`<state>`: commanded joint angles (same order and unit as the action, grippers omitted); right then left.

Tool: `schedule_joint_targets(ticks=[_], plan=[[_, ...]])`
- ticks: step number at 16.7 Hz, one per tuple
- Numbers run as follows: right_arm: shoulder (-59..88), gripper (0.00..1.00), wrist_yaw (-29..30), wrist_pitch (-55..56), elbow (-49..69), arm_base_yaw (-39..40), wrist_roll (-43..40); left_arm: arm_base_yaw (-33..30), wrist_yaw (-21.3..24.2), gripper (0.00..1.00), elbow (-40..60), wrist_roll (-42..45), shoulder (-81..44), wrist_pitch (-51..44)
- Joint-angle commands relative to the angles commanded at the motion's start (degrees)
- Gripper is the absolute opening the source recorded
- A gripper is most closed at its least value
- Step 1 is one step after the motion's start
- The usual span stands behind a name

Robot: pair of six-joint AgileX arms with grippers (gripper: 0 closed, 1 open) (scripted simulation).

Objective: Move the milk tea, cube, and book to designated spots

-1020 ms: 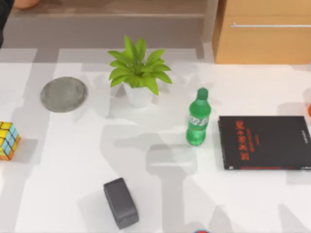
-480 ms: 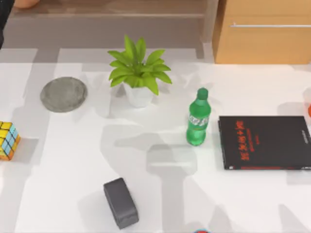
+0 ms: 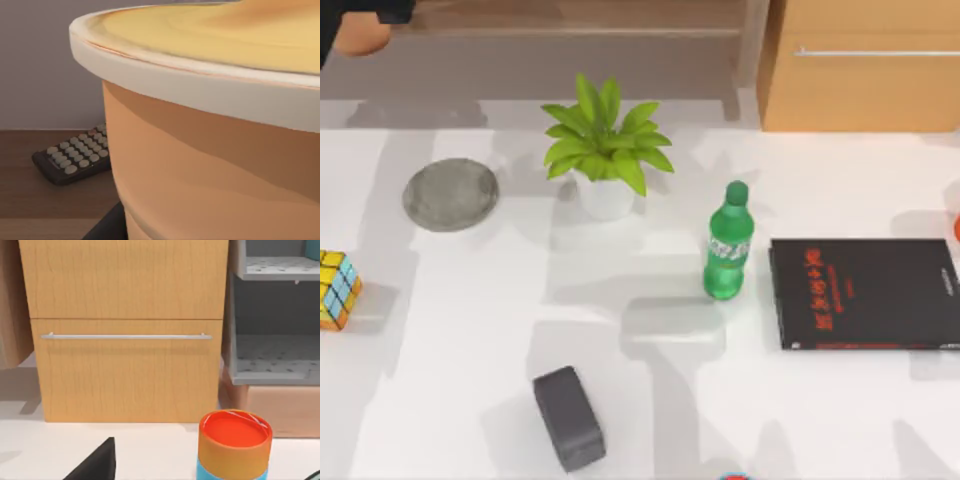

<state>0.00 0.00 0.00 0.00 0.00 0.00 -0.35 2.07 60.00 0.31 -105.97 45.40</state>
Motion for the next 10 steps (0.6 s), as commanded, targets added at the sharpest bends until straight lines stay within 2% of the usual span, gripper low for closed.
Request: schedule_joint_targets(ticks=[3,8,10], plan=[[0.00,1.00,0.00,0.00,0.00,0.00,0.00,0.08,0.06,0.00,-4.66,0.01,4.16,1.12],[0.00,1.00,0.00,0.00,0.00,0.00,0.00,-0.25,-0.08,0.00,-4.91,0.09,4.19,1.18],[0.00,1.00,0.00,0.00,0.00,0.00,0.00,-1.89,-1.79,0.00,-6.82,-0.24,4.65,3.04]])
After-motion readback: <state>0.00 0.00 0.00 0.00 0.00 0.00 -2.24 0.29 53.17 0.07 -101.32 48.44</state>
